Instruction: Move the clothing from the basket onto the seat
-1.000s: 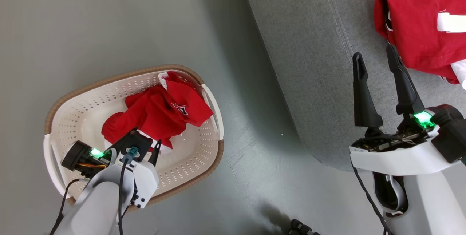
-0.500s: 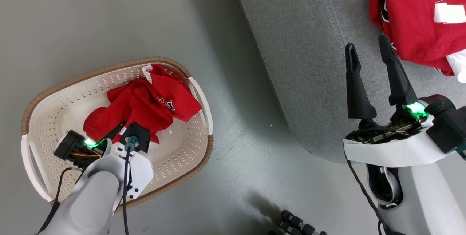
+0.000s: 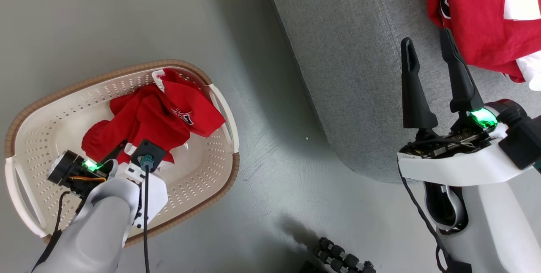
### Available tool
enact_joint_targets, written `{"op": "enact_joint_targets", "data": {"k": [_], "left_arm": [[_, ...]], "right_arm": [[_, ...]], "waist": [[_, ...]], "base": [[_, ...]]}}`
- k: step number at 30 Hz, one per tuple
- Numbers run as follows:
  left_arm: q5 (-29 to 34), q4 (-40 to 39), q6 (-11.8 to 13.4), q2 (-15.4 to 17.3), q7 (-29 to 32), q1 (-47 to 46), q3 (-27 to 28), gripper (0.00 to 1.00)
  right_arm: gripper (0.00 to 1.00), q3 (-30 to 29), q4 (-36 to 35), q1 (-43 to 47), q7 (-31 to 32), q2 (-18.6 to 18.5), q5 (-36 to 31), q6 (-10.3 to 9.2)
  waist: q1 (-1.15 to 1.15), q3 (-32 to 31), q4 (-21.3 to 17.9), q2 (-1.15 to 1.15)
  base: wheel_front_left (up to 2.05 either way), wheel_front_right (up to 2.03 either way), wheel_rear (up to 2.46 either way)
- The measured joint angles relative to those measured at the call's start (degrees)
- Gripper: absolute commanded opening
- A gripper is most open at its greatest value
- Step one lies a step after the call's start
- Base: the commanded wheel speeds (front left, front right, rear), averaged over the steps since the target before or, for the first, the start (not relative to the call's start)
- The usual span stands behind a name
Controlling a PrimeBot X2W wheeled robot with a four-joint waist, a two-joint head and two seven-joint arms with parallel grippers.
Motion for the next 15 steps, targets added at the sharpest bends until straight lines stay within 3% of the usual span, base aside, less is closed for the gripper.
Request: {"op": "enact_joint_targets", "data": {"k": [7,15], "left_arm": [[0.42,1.71,1.70,0.01,1.80,-1.29,0.10,1.00],[0.48,3.42,2.00,-0.26,3.70,-1.88,-0.07,1.00]], "right_arm": [[1.00,0.32,0.01,-0.02,0.00,0.00,0.80,0.00],[1.00,0.71,0.01,-0.25,0.00,0.02,1.14,0.00]], "waist": [[0.00,0.91,-0.85,0.00],[0.00,1.77,-1.70,0.00]], "base": [[0.00,0.00,0.00],[0.00,0.00,0.00]]}}
